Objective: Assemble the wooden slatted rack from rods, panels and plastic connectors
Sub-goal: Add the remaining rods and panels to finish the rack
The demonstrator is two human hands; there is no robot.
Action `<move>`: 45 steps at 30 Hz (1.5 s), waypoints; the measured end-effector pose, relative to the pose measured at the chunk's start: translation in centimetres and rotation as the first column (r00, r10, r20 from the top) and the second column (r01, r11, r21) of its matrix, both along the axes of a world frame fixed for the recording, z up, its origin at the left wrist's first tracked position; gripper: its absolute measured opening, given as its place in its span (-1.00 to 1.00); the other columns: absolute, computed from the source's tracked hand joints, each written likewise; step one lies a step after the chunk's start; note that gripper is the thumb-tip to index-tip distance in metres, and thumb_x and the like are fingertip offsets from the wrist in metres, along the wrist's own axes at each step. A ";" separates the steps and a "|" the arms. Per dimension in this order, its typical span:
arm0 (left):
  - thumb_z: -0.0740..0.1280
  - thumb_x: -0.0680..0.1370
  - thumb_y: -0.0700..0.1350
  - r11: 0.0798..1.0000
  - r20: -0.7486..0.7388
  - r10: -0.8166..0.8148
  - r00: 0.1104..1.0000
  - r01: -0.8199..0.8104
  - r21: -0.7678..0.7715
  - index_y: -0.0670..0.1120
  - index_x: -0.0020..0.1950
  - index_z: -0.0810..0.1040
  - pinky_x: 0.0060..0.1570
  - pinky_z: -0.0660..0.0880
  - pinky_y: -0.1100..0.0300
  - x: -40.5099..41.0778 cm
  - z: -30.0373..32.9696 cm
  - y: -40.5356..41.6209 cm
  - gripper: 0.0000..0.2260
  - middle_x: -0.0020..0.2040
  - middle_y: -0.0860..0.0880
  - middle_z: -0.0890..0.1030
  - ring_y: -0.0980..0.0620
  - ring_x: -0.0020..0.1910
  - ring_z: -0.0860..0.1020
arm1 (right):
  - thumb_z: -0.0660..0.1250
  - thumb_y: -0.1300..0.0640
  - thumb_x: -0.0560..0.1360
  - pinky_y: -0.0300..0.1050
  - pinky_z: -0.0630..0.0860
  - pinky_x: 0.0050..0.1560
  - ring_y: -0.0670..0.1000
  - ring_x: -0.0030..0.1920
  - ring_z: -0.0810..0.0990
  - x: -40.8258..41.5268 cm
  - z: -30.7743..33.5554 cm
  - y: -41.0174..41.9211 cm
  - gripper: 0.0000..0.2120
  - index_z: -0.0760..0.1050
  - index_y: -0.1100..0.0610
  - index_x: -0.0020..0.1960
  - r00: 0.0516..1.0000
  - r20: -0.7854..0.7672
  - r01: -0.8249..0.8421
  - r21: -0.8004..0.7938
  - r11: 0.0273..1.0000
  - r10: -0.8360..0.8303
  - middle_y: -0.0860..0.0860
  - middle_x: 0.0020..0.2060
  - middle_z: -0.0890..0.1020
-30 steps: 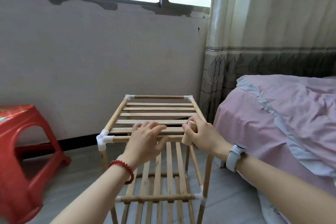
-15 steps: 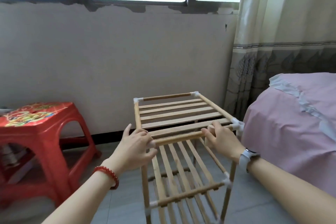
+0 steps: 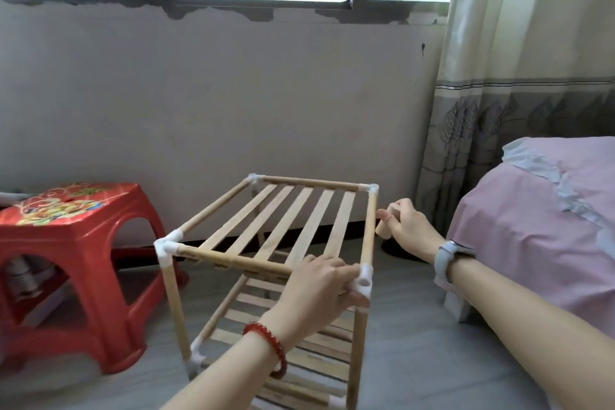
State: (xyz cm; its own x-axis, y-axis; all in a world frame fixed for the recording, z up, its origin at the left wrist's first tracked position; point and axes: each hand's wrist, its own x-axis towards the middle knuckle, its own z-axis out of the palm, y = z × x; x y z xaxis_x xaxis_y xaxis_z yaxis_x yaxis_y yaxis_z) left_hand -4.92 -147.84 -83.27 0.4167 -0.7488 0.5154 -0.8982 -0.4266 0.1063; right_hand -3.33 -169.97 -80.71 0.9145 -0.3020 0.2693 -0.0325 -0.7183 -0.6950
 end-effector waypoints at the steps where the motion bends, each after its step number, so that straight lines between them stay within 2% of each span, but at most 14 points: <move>1: 0.30 0.50 0.13 0.999 0.026 0.036 0.999 -0.035 -0.036 -0.03 0.11 0.58 -0.05 0.35 0.26 0.1 -0.4 -1.1 -0.69 0.01 0.04 0.59 0.10 -0.03 0.45 | 0.17 -0.06 0.58 -0.01 0.49 -0.04 0.08 -0.09 0.59 -0.7 0.3 -0.4 -0.72 0.32 0.18 0.00 1.000 0.010 -0.017 -0.007 1.000 0.017 0.07 -0.09 0.63; 5: 0.33 0.53 -0.04 0.986 -0.080 0.031 0.996 -0.044 -0.163 -0.13 -0.01 0.62 -0.07 0.44 0.25 0.6 -0.2 -5.4 -0.81 -0.05 -0.01 0.54 0.08 -0.06 0.46 | 0.11 -0.23 0.52 -0.19 0.41 -0.46 -0.06 -0.48 0.53 -3.9 1.5 -2.5 -0.69 0.30 0.02 -0.09 0.999 0.035 -0.017 -0.130 0.991 0.022 -0.02 -0.28 0.61; 8: 0.30 0.56 -0.11 0.984 -0.224 -0.012 0.974 -0.028 -0.174 -0.14 -0.02 0.63 0.08 0.49 0.13 1.6 0.4 -6.8 -0.84 0.01 0.00 0.56 0.08 -0.01 0.53 | 0.10 -0.24 0.53 -0.04 0.51 -0.29 0.05 -0.34 0.60 -5.3 2.7 -3.1 -0.72 0.23 -0.07 -0.18 0.999 -0.044 0.001 -0.262 0.965 -0.013 -0.02 -0.28 0.60; 12: 0.33 0.51 0.10 0.962 0.030 0.251 0.968 -0.246 -0.116 0.00 0.03 0.63 0.29 0.36 -0.03 1.8 -1.1 -5.9 -0.77 0.04 0.08 0.63 0.08 0.08 0.56 | 0.19 -0.16 0.51 -0.01 0.49 -0.10 0.05 -0.17 0.56 -5.7 5.4 -2.0 -0.75 0.29 0.01 -0.14 0.995 0.080 0.090 -0.347 0.934 -0.066 -0.07 -0.27 0.61; 15: 0.48 0.37 0.07 0.948 0.120 0.288 0.950 -0.265 -0.178 0.00 -0.03 0.64 0.02 0.50 0.00 1.1 -2.2 -5.4 -0.76 -0.10 0.05 0.67 0.04 -0.13 0.64 | 0.27 -0.05 0.47 -0.17 0.43 -0.27 -0.18 -0.34 0.51 -6.0 7.1 -0.3 -0.74 0.25 0.03 -0.26 0.963 0.270 0.069 -0.171 0.983 -0.021 -0.23 -0.44 0.56; 19: 0.38 0.46 0.10 0.946 0.112 0.296 0.949 -0.274 -0.172 0.01 -0.03 0.63 -0.11 0.44 0.08 1.1 -2.0 -5.4 -0.79 -0.10 0.08 0.65 0.04 -0.20 0.61 | 0.20 -0.07 0.53 0.03 0.49 -0.14 0.16 -0.18 0.59 -6.6 5.5 2.2 -0.71 0.21 0.10 -0.19 0.999 -0.013 -0.040 -0.501 0.864 0.038 -0.01 -0.32 0.59; 21: 0.35 0.47 0.10 0.946 0.108 0.298 0.948 -0.278 -0.169 0.00 -0.04 0.62 -0.11 0.43 0.08 1.1 -1.9 -5.4 -0.79 -0.11 0.08 0.65 0.03 -0.17 0.61 | 0.17 -0.11 0.53 0.02 0.48 -0.11 0.18 -0.17 0.59 -6.3 7.6 2.0 -0.71 0.25 0.12 -0.13 0.987 0.161 0.058 -0.437 0.898 0.015 0.00 -0.29 0.63; 25: 0.40 0.42 0.08 0.944 0.105 0.309 0.945 -0.291 -0.154 -0.01 -0.10 0.62 -0.14 0.47 0.08 0.7 -1.8 -5.6 -0.82 -0.18 0.08 0.65 0.05 -0.20 0.62 | 0.16 -0.10 0.50 -0.13 0.35 -0.25 -0.06 -0.36 0.48 -6.3 9.5 1.5 -0.70 0.27 0.16 -0.13 0.769 0.635 0.184 -0.098 0.978 -0.081 -0.13 -0.46 0.52; 29: 0.35 0.47 0.06 0.950 0.096 0.297 0.950 -0.283 -0.134 -0.02 0.01 0.61 -0.06 0.45 0.05 0.8 -2.3 -5.2 -0.79 -0.06 0.05 0.65 0.03 -0.09 0.62 | 0.14 -0.02 0.57 0.01 0.48 -0.13 0.18 -0.16 0.58 -7.5 1.3 2.7 -0.79 0.24 0.11 -0.10 0.994 -0.024 0.088 -0.422 0.902 -0.108 0.04 -0.26 0.59; 32: 0.23 0.55 0.08 0.957 0.070 0.277 0.958 -0.269 -0.107 -0.02 0.18 0.55 0.10 0.36 0.06 1.3 -2.4 -5.2 -0.71 0.10 0.05 0.61 0.03 0.09 0.56 | 0.15 -0.08 0.54 -0.01 0.48 -0.10 0.09 -0.21 0.59 -6.2 6.0 0.3 -0.77 0.23 0.03 -0.19 0.961 0.253 0.181 -0.277 0.944 -0.110 -0.07 -0.34 0.63; 35: 0.17 0.57 0.10 0.956 0.046 0.280 0.959 -0.275 -0.100 -0.01 0.24 0.49 0.17 0.30 0.09 1.6 -2.4 -5.3 -0.68 0.17 0.06 0.58 0.05 0.16 0.52 | 0.06 -0.08 0.56 -0.11 0.43 -0.22 -0.15 -0.34 0.52 -5.9 8.2 0.2 -0.75 0.29 0.08 -0.15 0.800 0.583 0.265 -0.132 0.955 -0.141 -0.18 -0.41 0.58; 37: 0.15 0.58 0.13 0.957 0.043 0.280 0.959 -0.275 -0.092 0.00 0.21 0.48 0.16 0.29 0.13 1.6 -2.5 -5.1 -0.69 0.16 0.08 0.57 0.08 0.15 0.50 | -0.09 0.01 0.62 0.02 0.52 -0.25 0.03 -0.34 0.56 -6.6 2.7 2.7 -0.65 0.35 0.19 -0.08 0.942 0.330 0.221 -0.499 0.838 -0.052 -0.06 -0.32 0.58; 39: 0.13 0.58 0.14 0.959 0.053 0.278 0.959 -0.273 -0.076 0.02 0.18 0.47 0.14 0.28 0.15 1.7 -2.6 -4.9 -0.70 0.16 0.11 0.56 0.11 0.15 0.49 | 0.04 -0.01 0.60 0.11 0.53 -0.18 0.18 -0.24 0.59 -7.5 0.7 3.6 -0.76 0.30 0.17 -0.05 1.000 0.028 0.011 -0.603 0.798 0.008 0.09 -0.25 0.61; 45: 0.13 0.58 0.13 0.957 0.036 0.286 0.958 -0.284 -0.057 0.02 0.23 0.45 0.18 0.27 0.15 1.9 -2.5 -5.0 -0.68 0.20 0.10 0.53 0.11 0.19 0.47 | 0.20 0.01 0.53 -0.05 0.49 -0.13 -0.04 -0.28 0.57 -5.9 7.1 1.1 -0.76 0.32 0.20 -0.14 0.848 0.511 0.218 -0.096 0.971 -0.140 -0.11 -0.38 0.59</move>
